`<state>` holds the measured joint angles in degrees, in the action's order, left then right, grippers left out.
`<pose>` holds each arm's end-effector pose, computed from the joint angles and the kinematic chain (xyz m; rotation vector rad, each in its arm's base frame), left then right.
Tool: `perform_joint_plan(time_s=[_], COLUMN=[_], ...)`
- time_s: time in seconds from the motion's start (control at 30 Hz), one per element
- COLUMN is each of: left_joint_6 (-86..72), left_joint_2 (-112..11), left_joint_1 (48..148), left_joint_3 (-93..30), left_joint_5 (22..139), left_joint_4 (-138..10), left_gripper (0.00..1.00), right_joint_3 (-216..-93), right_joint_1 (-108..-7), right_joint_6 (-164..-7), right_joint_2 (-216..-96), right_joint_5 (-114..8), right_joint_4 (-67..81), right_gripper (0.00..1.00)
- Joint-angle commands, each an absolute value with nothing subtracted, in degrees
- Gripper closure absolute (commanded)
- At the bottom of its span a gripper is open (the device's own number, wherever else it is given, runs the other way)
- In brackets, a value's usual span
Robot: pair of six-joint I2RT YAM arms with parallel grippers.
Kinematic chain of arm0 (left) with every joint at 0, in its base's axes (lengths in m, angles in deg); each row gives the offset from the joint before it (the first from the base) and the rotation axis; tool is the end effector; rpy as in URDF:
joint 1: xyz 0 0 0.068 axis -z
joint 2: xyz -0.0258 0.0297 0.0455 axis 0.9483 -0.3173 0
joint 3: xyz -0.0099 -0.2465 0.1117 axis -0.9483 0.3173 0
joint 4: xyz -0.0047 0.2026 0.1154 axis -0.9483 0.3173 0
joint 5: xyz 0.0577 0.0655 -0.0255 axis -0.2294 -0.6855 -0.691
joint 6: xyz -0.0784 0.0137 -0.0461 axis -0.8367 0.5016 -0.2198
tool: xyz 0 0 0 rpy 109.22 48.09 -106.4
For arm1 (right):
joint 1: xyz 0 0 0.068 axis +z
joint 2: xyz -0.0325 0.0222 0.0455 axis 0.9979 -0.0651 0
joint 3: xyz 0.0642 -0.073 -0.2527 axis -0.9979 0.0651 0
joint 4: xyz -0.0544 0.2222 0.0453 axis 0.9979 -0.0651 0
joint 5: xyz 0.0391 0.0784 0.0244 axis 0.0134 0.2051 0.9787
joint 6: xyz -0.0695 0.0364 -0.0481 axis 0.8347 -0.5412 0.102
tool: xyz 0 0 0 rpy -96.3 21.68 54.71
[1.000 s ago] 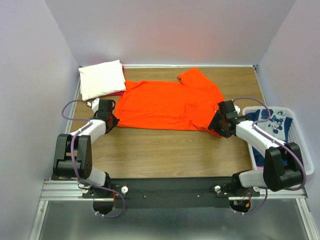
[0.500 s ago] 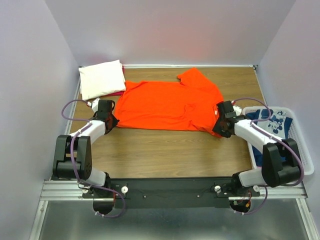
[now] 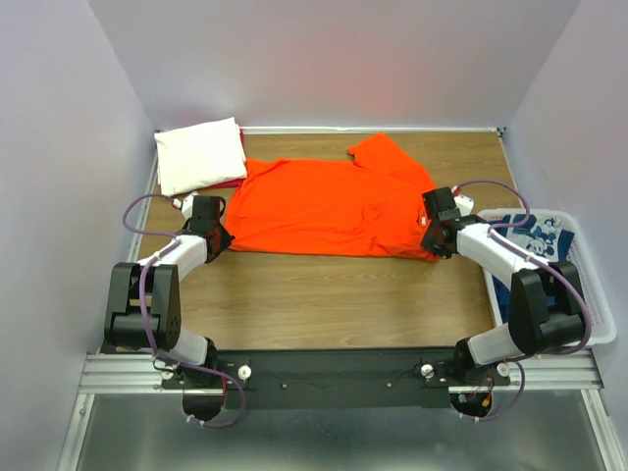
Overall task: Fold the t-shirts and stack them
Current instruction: Fold the tshirt
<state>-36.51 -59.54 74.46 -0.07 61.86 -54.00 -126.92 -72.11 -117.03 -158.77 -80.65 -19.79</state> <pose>0.2889 -0.0001 0.1469 -0.8762 2.2951 -0.1118 0.2682 0.0378 0.1617 0.6483 2.4896 -0.1462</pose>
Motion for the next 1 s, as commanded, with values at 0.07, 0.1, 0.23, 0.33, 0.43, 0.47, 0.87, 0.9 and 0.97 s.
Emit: perform_joint_plan(time_s=[0.07, 0.1, 0.23, 0.33, 0.43, 0.47, 0.87, 0.9, 0.97], left_joint_6=[-35.02, -35.02, -34.76, -34.76, -34.67, -34.67, -34.58, -34.58, -34.67], left_joint_2=[-60.18, -60.18, -60.53, -60.79, -60.97, -60.97, -61.58, -61.50, -61.50], left_joint_1=[73.96, 73.96, 73.78, 73.70, 73.70, 73.61, 73.61, 73.61, 73.61], left_joint_3=[-2.07, -2.07, -2.51, -2.60, -2.69, -2.69, -2.69, -2.51, -2.42], left_joint_5=[61.66, 61.66, 61.66, 61.84, 62.10, 62.01, 63.42, 63.42, 63.50], left_joint_4=[-53.24, -53.07, -52.72, -52.63, -52.54, -52.54, -52.81, -52.89, -53.15], left_gripper=[1.00, 1.00, 1.00, 1.00, 1.00, 1.00, 1.00, 1.00, 1.00], right_joint_3=[-131.70, -132.14, -133.03, -133.38, -133.20, -133.03, -134.07, -134.60, -136.35], right_joint_1=[-72.55, -72.55, -72.64, -72.82, -72.90, -73.08, -73.26, -73.34, -73.26], right_joint_6=[-112.73, -112.20, -111.23, -111.40, -111.67, -111.75, -113.34, -113.34, -113.42], right_joint_2=[-159.53, -159.97, -159.27, -158.31, -157.69, -157.78, -159.80, -159.10, -158.40], right_joint_5=[-85.38, -86.00, -90.29, -90.75, -92.06, -92.15, -87.59, -86.98, -83.48], right_joint_4=[-22.27, -23.58, -25.88, -27.45, -28.69, -28.87, -29.75, -29.66, -28.96], right_gripper=[0.97, 0.97, 0.96, 0.94, 0.91, 0.90, 0.47, 0.47, 0.48])
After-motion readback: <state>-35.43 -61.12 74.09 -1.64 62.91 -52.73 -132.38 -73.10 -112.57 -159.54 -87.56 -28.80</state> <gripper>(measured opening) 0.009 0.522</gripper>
